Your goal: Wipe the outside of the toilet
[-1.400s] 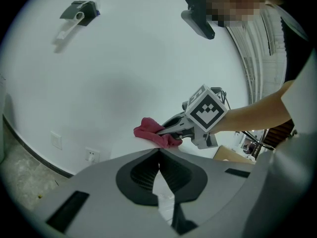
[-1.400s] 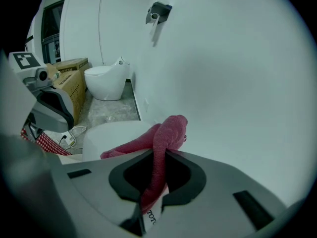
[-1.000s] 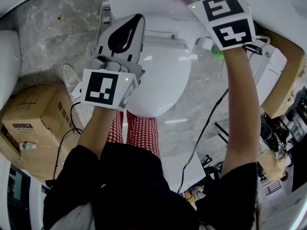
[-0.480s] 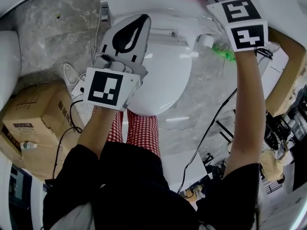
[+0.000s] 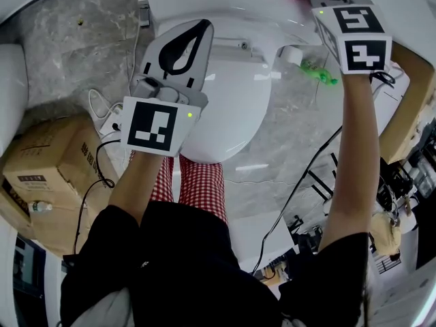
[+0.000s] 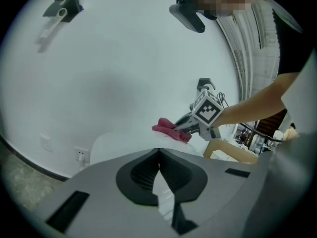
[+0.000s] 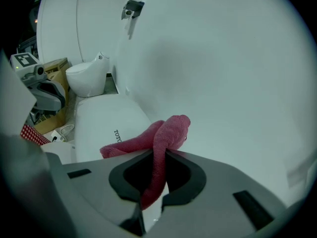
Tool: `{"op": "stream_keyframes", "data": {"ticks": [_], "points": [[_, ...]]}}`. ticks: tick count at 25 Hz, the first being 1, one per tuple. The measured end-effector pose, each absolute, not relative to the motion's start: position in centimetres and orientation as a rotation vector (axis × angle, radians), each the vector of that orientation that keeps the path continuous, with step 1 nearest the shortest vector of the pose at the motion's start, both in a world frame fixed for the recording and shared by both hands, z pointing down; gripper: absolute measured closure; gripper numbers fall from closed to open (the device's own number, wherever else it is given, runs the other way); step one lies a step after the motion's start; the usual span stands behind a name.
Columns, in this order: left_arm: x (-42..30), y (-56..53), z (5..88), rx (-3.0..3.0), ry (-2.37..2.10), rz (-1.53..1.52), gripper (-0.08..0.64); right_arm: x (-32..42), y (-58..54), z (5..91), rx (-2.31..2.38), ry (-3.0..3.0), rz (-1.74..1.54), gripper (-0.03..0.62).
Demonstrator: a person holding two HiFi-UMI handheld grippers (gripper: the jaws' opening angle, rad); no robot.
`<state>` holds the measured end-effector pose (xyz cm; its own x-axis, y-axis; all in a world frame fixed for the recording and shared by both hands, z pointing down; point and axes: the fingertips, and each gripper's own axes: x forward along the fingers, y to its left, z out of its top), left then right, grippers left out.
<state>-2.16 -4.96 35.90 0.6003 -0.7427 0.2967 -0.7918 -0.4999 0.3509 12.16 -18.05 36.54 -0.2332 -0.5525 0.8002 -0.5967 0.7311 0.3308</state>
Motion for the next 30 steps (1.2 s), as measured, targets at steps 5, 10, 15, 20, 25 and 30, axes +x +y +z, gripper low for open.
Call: {"op": "stream_keyframes", "data": {"ticks": [5, 10, 15, 20, 25, 30], "points": [[-1.7, -4.8, 35.9, 2.382, -1.213, 0.151, 0.551, 14.7, -17.9, 36.8, 0.959, -1.872, 0.097, 0.538], [-1.2, -4.6, 35.6, 2.405, -1.203, 0.155, 0.551, 17.7, -17.9, 37.4, 1.017, -1.833, 0.126, 0.538], [-0.9, -4.6, 35.9, 2.403, -1.195, 0.164, 0.551, 20.0, -17.5, 37.9, 1.071, -1.811, 0.167, 0.538], [-0.9, -4.6, 36.0, 2.401, -1.191, 0.171, 0.551, 21.4, -17.4, 38.4, 1.097, -1.789, 0.192, 0.538], [-1.1, -4.9, 36.2, 2.422, -1.2, 0.198, 0.551, 22.8, -16.9, 38.9, 1.128, -1.757, 0.223, 0.538], [-0.8, -5.0, 36.3, 2.453, -1.205, 0.248, 0.551, 23.8, -16.6, 39.3, 1.14, -1.725, 0.245, 0.538]]}}
